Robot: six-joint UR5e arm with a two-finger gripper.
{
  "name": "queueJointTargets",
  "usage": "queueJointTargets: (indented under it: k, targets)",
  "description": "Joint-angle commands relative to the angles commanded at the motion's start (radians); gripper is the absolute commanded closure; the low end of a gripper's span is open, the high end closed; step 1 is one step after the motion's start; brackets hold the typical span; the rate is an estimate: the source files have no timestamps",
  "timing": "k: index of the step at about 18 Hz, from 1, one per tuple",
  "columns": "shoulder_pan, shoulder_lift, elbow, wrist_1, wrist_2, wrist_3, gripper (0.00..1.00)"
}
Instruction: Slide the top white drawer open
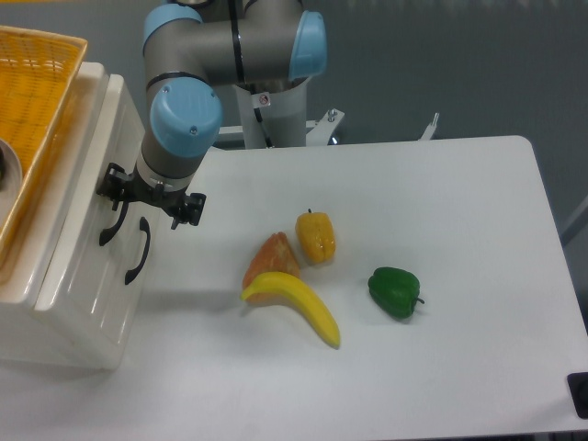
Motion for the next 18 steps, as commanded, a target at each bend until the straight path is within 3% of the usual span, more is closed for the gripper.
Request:
queueJointTargets:
  k: [18]
  targets:
    - [0.002, -0.006, 0.000, -0.020, -0.002, 0.000, 0.00]
